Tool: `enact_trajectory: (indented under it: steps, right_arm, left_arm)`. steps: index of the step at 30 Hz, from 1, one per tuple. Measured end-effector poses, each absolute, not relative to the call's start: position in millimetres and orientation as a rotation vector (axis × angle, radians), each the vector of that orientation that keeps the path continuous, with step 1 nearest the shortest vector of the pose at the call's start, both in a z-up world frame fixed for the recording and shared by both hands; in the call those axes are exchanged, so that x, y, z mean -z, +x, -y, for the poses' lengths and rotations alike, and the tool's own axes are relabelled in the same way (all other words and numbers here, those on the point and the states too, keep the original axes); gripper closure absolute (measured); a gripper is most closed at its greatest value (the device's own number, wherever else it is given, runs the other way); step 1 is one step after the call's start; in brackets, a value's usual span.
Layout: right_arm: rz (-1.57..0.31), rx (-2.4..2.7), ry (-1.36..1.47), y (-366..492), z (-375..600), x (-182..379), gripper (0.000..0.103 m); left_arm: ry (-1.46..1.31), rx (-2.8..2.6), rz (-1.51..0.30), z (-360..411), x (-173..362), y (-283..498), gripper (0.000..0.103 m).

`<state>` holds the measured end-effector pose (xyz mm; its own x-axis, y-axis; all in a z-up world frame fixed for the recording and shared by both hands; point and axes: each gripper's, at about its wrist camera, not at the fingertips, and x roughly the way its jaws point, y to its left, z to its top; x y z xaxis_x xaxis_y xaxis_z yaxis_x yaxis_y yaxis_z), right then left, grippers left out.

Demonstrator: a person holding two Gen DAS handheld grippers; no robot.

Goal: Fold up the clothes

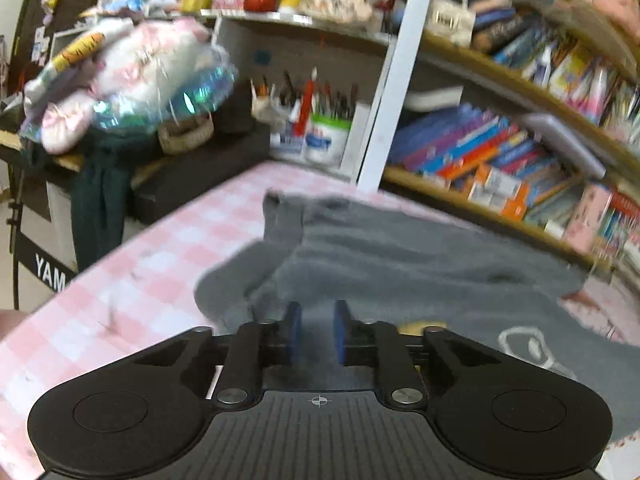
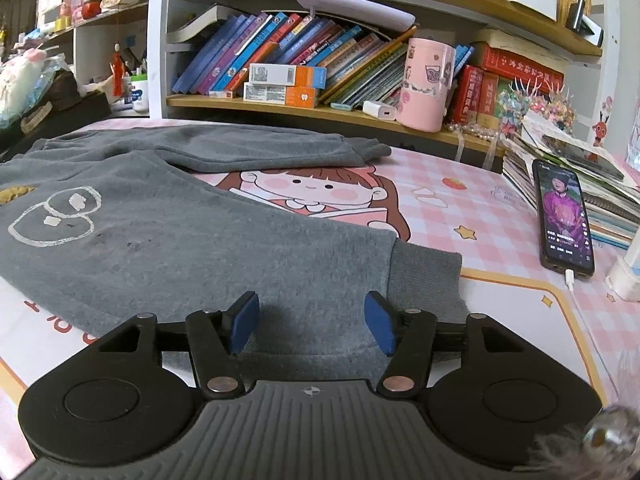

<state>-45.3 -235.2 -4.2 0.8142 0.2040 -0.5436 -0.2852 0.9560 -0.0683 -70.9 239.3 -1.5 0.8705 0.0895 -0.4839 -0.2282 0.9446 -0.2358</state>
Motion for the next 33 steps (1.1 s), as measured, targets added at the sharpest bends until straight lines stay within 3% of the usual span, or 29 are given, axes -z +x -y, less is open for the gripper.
enact_trajectory:
  steps: [7, 14, 16, 18, 21, 30, 33]
  right_arm:
    - [-0.542, -0.287, -0.136, -49, 233, -1, 0.035]
    - [-0.550, -0.291, -0.138, -48, 231, 1, 0.030]
    - [-0.548, -0.295, -0.135, -48, 231, 0, 0.027]
    - [-0.545, -0.301, -0.128, -49, 230, -1, 0.025]
    - [-0.539, -0.314, -0.123, -51, 229, -3, 0.024]
    - [-0.551, -0.326, -0.135, -52, 225, 0, 0.019]
    - [-0.552, -0.330, -0.140, -52, 223, 0, 0.017]
  left_arm:
    - [-0.319, -0.243, -0.548, -253, 14, -61, 0.101]
    - [-0.180, -0.273, -0.563, -233, 10, -64, 0.096]
    - [-0.179, -0.253, -0.550, -228, 8, -69, 0.086]
    - [-0.179, -0.236, -0.537, -224, 5, -73, 0.069]
    - [-0.163, -0.220, -0.517, -216, 1, -78, 0.050]
    - [-0.104, -0.177, -0.488, -194, -7, -82, 0.012]
    - [-0.074, -0.161, -0.491, -185, -8, -81, 0.007]
